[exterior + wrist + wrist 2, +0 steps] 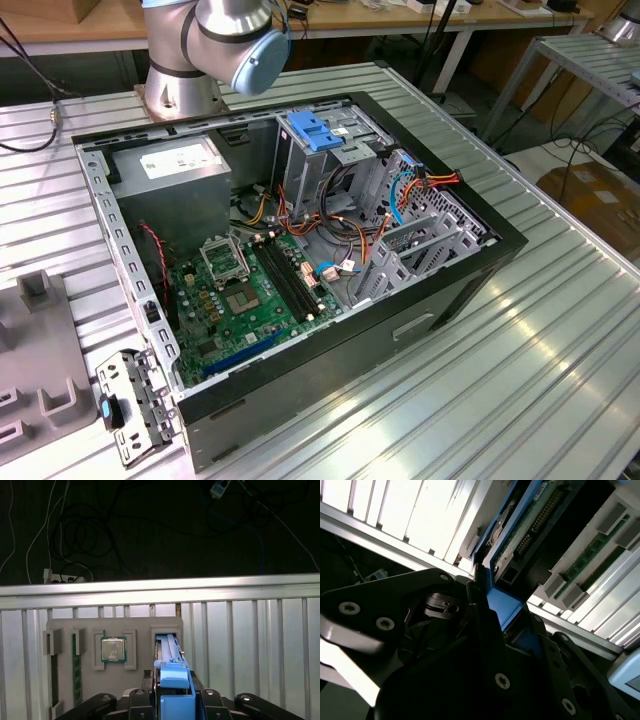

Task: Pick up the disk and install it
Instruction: 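Pick up the disk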

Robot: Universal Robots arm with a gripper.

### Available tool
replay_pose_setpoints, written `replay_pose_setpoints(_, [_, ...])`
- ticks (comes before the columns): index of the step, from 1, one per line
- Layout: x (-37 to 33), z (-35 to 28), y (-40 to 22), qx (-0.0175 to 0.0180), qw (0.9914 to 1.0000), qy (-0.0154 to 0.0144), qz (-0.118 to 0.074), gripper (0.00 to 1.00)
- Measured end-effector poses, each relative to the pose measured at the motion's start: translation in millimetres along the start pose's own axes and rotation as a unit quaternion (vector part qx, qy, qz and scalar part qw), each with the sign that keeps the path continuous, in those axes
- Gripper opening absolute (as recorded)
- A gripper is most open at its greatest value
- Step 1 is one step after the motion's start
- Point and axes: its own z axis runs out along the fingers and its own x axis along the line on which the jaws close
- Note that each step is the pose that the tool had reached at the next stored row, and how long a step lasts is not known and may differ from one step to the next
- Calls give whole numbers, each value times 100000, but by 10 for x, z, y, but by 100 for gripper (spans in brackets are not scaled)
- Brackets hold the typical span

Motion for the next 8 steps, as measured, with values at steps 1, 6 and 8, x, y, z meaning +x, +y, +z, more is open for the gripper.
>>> replay_pose_setpoints(1, [0,-13,0,-4,100000,13,1,37])
replay_pose_setpoints(6, [1,-102,1,2,100000,51,2,37])
replay_pose_setpoints(8, [2,-129,1,-1,100000,57,3,37])
